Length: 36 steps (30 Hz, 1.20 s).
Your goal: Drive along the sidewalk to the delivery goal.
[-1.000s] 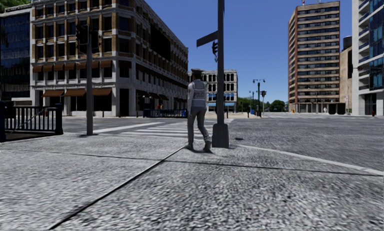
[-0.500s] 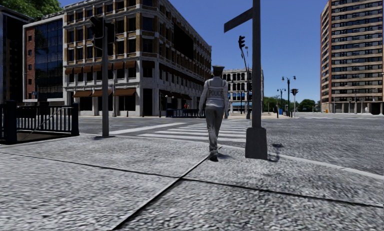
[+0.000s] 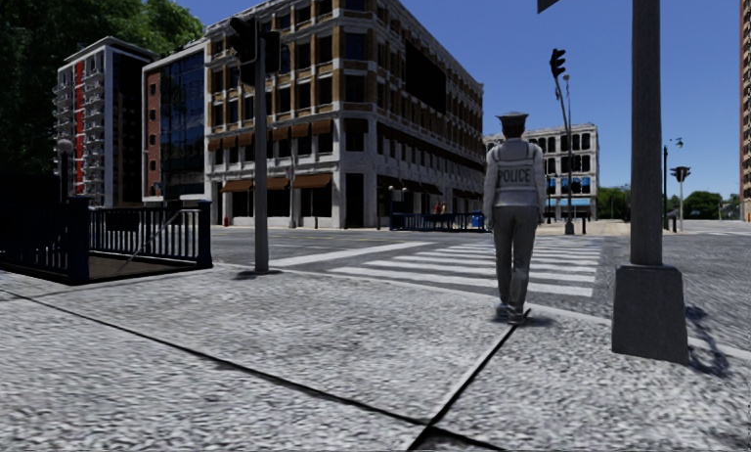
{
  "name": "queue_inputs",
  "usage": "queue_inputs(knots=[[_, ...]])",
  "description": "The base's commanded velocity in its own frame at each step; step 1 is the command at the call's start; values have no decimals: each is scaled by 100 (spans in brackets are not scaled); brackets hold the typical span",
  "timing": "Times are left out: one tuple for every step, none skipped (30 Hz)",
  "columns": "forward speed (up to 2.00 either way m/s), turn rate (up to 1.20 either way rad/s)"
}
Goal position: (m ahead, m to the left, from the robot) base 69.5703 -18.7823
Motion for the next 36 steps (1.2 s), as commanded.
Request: queue_inputs(knots=[[166, 54], [166, 54], [166, 54], [166, 50], [166, 34], [166, 16], [167, 0], [167, 0], [173, 0], [183, 0], [194, 0], [194, 0], [197, 0], [200, 0], [200, 0], [200, 0], [200, 0], [200, 0], [200, 0], [200, 0], [200, 0], [200, 0], [200, 0], [200, 0], [200, 0], [200, 0], [200, 0], [200, 0], [200, 0], [200, 0], [200, 0], [200, 0], [200, 0], [200, 0], [200, 0], [200, 0]])
